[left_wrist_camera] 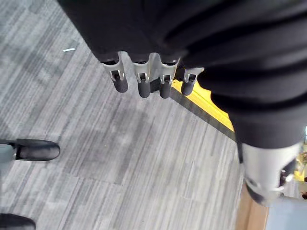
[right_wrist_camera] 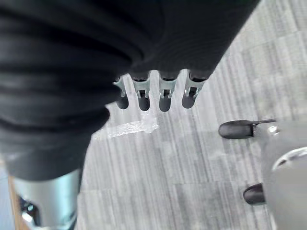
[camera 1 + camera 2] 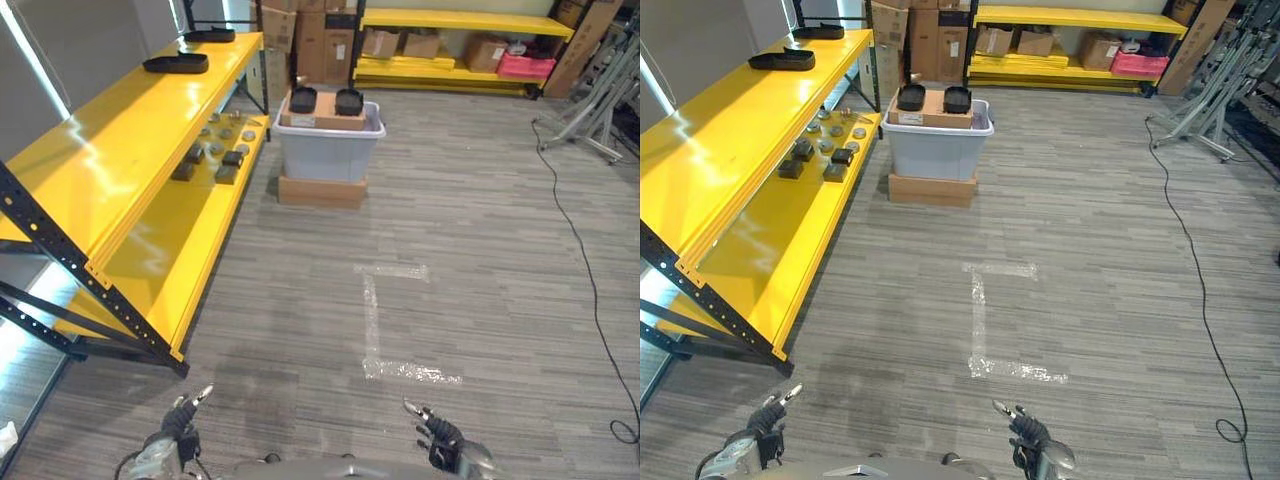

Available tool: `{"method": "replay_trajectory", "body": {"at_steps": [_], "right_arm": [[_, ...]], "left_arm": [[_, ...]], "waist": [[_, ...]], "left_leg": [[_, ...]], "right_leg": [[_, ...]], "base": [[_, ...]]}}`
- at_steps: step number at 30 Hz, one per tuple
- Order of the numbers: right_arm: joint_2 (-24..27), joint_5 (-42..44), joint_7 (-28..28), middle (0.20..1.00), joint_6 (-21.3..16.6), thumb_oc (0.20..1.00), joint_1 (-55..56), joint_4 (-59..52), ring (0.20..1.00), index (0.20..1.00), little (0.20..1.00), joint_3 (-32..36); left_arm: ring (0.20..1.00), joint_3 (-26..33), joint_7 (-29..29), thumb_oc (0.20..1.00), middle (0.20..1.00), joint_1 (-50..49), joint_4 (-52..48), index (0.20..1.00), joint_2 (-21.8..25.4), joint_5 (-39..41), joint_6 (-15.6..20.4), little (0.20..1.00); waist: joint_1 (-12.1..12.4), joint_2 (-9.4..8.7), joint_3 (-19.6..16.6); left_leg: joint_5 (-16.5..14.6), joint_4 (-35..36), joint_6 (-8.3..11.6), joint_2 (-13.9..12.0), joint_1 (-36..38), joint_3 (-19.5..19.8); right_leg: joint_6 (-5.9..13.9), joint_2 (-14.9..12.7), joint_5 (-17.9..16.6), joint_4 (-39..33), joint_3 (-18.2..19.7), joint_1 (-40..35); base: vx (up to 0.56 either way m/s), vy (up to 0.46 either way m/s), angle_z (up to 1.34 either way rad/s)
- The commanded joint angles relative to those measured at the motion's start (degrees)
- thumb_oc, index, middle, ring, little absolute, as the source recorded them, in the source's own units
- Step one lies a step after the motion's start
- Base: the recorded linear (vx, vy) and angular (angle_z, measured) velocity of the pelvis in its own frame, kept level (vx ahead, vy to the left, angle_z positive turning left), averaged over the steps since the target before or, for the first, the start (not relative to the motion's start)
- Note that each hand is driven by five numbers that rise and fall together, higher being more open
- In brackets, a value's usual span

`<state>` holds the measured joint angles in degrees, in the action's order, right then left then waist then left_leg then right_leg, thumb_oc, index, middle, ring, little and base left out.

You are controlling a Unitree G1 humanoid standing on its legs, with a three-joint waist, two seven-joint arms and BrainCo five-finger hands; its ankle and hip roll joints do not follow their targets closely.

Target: Move parts from the plastic box to the shelf.

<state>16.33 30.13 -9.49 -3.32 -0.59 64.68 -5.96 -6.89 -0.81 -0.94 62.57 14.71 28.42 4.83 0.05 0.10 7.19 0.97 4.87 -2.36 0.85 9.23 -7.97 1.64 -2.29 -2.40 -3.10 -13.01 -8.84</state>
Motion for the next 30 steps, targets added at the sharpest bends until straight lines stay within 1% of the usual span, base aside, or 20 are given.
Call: {"method": "replay_trajectory", "body": {"at_steps": [1,2,3,5,6,7,9,11,12,15,16,18,19,21,22,24,26,27,28,30], "right_arm": [[0.16,2.96,0.69,1.000,-0.55,1.000,-4.26,1.43,1.000,1.000,1.000,-0.13],[0.19,3.06,0.77,1.000,-0.33,1.000,-4.52,1.28,1.000,1.000,1.000,-0.09],[0.19,2.68,-0.47,1.000,-0.51,1.000,-4.57,1.18,1.000,1.000,1.000,-0.22],[0.30,2.96,-1.09,1.000,-0.95,1.000,-4.22,1.26,1.000,1.000,1.000,-0.89],[0.19,2.44,-1.71,1.000,-0.31,1.000,-3.98,1.36,1.000,1.000,1.000,-1.15],[-0.12,1.41,-2.45,1.000,-0.20,1.000,-3.28,1.44,1.000,1.000,1.000,-1.42],[-0.54,0.42,-2.30,1.000,0.70,1.000,-2.65,1.77,1.000,1.000,1.000,-1.79],[-0.79,0.61,-2.44,1.000,0.82,1.000,-1.91,3.17,1.000,1.000,1.000,-1.48],[-0.77,0.82,-2.48,1.000,0.80,1.000,-1.71,3.40,1.000,1.000,1.000,-1.39],[-0.52,1.87,-1.56,1.000,1.07,1.000,-0.87,4.68,1.000,1.000,1.000,-0.86],[-0.35,1.55,-0.93,1.000,2.70,1.000,-1.02,5.20,1.000,1.000,1.000,-0.62],[0.03,-1.09,-1.30,1.000,3.84,1.000,-1.34,5.91,1.000,1.000,1.000,-0.84],[0.49,-3.79,-1.29,1.000,3.89,1.000,-1.25,6.27,1.000,1.000,1.000,-1.18],[1.41,-5.80,-1.13,1.000,3.34,1.000,-0.94,6.48,1.000,1.000,1.000,-1.21],[1.66,-6.00,-1.12,1.000,3.16,1.000,-0.90,6.46,1.000,1.000,1.000,-1.13],[2.58,-4.30,-1.08,1.000,2.10,1.000,-1.95,6.00,1.000,1.000,1.000,-0.96],[2.73,-4.91,-0.82,1.000,0.69,1.000,-3.02,4.48,1.000,1.000,1.000,-0.57],[2.71,-4.92,-0.81,1.000,0.68,1.000,-2.99,4.47,1.000,1.000,1.000,-0.57],[3.24,-4.81,-0.65,1.000,0.22,1.000,-3.74,3.61,1.000,1.000,1.000,-2.02],[3.35,-2.79,0.11,1.000,-0.21,1.000,-4.49,3.12,1.000,1.000,1.000,-3.10]], "left_arm": [[1.000,-1.27,0.41,1.000,1.000,4.96,0.77,1.000,0.85,-1.57,1.56,1.000],[1.000,-1.69,0.04,1.000,1.000,5.68,0.56,1.000,0.98,-2.30,1.51,1.000],[1.000,-2.62,0.23,1.000,1.000,6.59,0.50,1.000,1.02,-4.20,1.67,1.000],[1.000,-3.90,0.02,1.000,1.000,6.92,0.67,1.000,0.72,-4.71,2.20,1.000],[1.000,-4.23,-0.16,1.000,1.000,6.82,0.67,1.000,0.52,-4.87,2.32,1.000],[1.000,-4.21,0.39,1.000,1.000,6.59,0.30,1.000,0.70,-4.10,2.34,1.000],[1.000,-3.86,0.73,1.000,1.000,6.80,-0.57,1.000,1.02,-4.11,1.48,1.000],[1.000,-4.01,1.19,1.000,1.000,7.23,-0.77,1.000,1.18,-3.75,1.02,1.000],[1.000,-4.04,1.17,1.000,1.000,7.24,-0.75,1.000,1.06,-3.58,0.95,1.000],[1.000,-3.96,0.67,1.000,1.000,6.90,-0.30,1.000,-0.06,-2.73,1.32,1.000],[1.000,-3.53,-0.26,1.000,1.000,6.48,-0.31,1.000,-0.63,-1.76,1.00,1.000],[1.000,-2.93,-0.73,1.000,1.000,5.97,-0.22,1.000,-1.50,-0.50,1.11,1.000],[1.000,-2.12,-0.75,1.000,1.000,5.57,-0.52,1.000,-2.23,-0.55,1.00,1.000],[1.000,-1.69,-0.22,1.000,1.000,5.52,-0.93,1.000,-2.65,-2.05,-0.26,1.000],[1.000,-1.67,-0.09,1.000,1.000,5.50,-0.94,1.000,-2.73,-2.50,-0.63,1.000],[1.000,-2.20,0.62,1.000,1.000,4.48,0.08,1.000,-2.62,-4.26,-0.23,1.000],[1.000,-2.23,0.81,1.000,1.000,1.63,1.40,1.000,-2.62,-5.64,1.85,1.000],[1.000,-2.25,0.81,1.000,1.000,1.61,1.40,1.000,-2.60,-5.65,1.87,1.000],[1.000,-2.16,0.19,1.000,1.000,0.04,1.86,1.000,-2.04,-5.76,2.63,1.000],[1.000,-2.00,-0.70,1.000,1.000,-0.27,2.28,1.000,-1.46,-7.40,2.29,1.000]], "waist": [[0.75,-0.73,2.20],[0.74,-0.55,3.03],[0.48,0.24,4.67],[0.07,1.12,6.30],[-0.46,0.98,6.82],[-1.19,-0.02,6.95],[-1.92,-1.05,7.18],[-2.86,-1.59,7.63],[-3.10,-1.52,7.54],[-4.46,-0.61,6.37],[-4.76,-0.10,5.45],[-4.47,-0.62,5.03],[-3.41,-1.50,5.58],[-2.08,-2.43,6.70],[-1.89,-2.08,6.97],[0.37,-1.11,8.22],[2.77,0.58,8.34],[2.83,0.43,8.50],[4.57,0.41,8.69],[5.70,0.15,7.17]], "left_leg": [[-5.88,-4.12,-3.26,1.04,-1.19,-1.39],[-6.08,-4.56,-3.94,1.04,-1.57,-1.21],[-6.11,-4.80,-4.65,1.02,-1.79,-0.32],[-5.79,-4.00,-4.87,1.25,-1.32,0.75],[-5.85,-3.55,-4.55,1.60,-0.45,1.14],[-6.64,-3.58,-4.06,2.42,0.78,1.47],[-8.62,-4.39,-3.63,3.11,2.53,1.64],[-11.55,-6.37,-3.83,3.63,4.31,2.47],[-11.85,-6.85,-3.74,3.44,4.42,2.59],[-13.09,-9.00,-1.98,1.38,6.67,3.91],[-11.10,-13.44,-0.35,-0.31,7.52,3.56],[-4.82,-28.21,1.82,-1.65,3.11,3.93],[-0.45,-43.05,3.11,-1.48,-5.20,4.73],[3.37,-53.01,3.78,-1.97,-16.65,4.82],[3.18,-53.97,3.74,-2.30,-18.22,5.04],[1.90,-36.80,2.56,-1.13,-19.84,2.64],[6.85,-16.84,3.58,-0.01,-21.79,3.58],[6.93,-16.55,3.55,0.13,-21.39,3.48],[7.75,-13.28,3.60,1.46,-22.11,7.16],[5.39,-8.75,2.59,2.51,-20.02,8.60]], "right_leg": [[3.56,-3.78,4.22,14.45,1.46,4.67],[4.61,-4.86,2.59,20.38,1.58,7.64],[5.54,-5.95,0.10,31.69,1.99,11.94],[6.02,-7.41,-4.28,39.91,2.33,17.53],[6.14,-7.33,-5.24,37.80,1.58,19.44],[6.40,-6.81,-5.69,29.92,0.13,20.03],[7.03,-6.53,-6.73,21.57,-1.41,19.78],[8.08,-6.67,-9.68,18.42,-1.01,21.94],[7.63,-6.17,-8.57,18.22,-0.59,21.69],[3.65,-3.20,-1.81,17.28,0.50,19.74],[1.94,-1.89,0.33,16.15,0.75,17.89],[0.11,-0.91,1.79,13.30,2.53,14.61],[-1.52,-0.68,2.14,11.18,4.25,11.46],[-2.84,-0.67,2.48,9.64,5.27,7.90],[-2.93,-0.24,2.52,9.42,5.31,7.30],[-2.15,0.72,4.16,7.93,6.25,3.90],[-1.46,3.18,5.81,7.59,8.69,1.82],[-1.42,3.02,5.93,7.61,8.75,1.59],[-1.57,4.06,7.29,7.52,11.06,-0.10],[-0.71,4.03,9.18,8.46,11.31,-0.69]], "base": [[-0.02,0.112,-0.04],[0.00,0.151,0.04],[0.03,0.208,-0.02],[0.18,0.152,-0.01],[0.42,-0.046,0.19],[0.43,-0.131,0.23],[0.43,-0.204,0.20],[0.46,-0.196,0.27],[0.46,-0.178,0.24],[0.39,-0.179,0.26],[0.43,-0.235,0.21],[0.41,-0.264,0.04],[0.38,-0.259,-0.05],[0.39,-0.207,0.07],[0.53,-0.083,-0.06],[0.60,0.076,-0.31],[0.57,0.165,-0.51],[0.50,0.125,-0.65],[0.31,0.069,-0.66],[0.43,0.137,-0.59]]}}
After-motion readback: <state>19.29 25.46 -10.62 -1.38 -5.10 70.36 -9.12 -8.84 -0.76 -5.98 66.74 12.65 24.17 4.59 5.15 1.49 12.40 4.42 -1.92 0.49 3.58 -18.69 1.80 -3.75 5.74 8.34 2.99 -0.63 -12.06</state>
